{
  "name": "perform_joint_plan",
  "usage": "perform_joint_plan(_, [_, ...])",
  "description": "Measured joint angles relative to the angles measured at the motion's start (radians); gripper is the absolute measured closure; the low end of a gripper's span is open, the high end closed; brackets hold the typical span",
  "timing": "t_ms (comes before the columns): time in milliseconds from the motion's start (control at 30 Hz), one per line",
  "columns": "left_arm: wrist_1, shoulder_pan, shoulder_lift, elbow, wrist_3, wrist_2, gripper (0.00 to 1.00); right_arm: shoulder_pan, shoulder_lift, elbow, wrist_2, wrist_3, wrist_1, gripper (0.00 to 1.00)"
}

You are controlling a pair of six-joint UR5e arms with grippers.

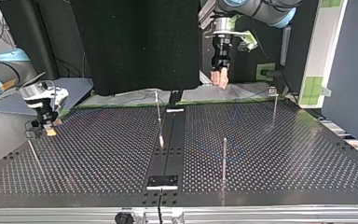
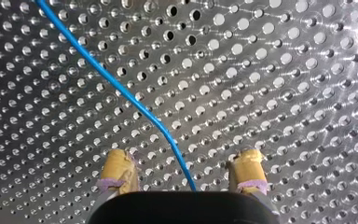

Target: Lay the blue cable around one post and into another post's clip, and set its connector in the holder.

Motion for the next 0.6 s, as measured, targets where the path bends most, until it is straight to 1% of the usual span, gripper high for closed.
perform_joint_plan(100, [0.000, 0.001, 0.000, 0.000, 0.000, 0.000, 0.00, 0.002, -0.008, 0.004, 0.003, -0.009, 0.010, 0.00])
perform_joint_plan(200, [0.000, 0.002, 0.000, 0.000, 0.000, 0.001, 0.00, 0.004, -0.022, 0.012, 0.006, -0.014, 0.011, 0.00])
perform_joint_plan(367, [0.000, 0.005, 0.000, 0.000, -0.001, 0.003, 0.00, 0.004, -0.036, 0.027, 0.008, -0.016, 0.011, 0.00])
perform_joint_plan(600, [0.000, 0.007, 0.000, 0.000, -0.002, 0.003, 0.00, 0.004, -0.047, 0.057, 0.013, -0.016, -0.001, 0.00])
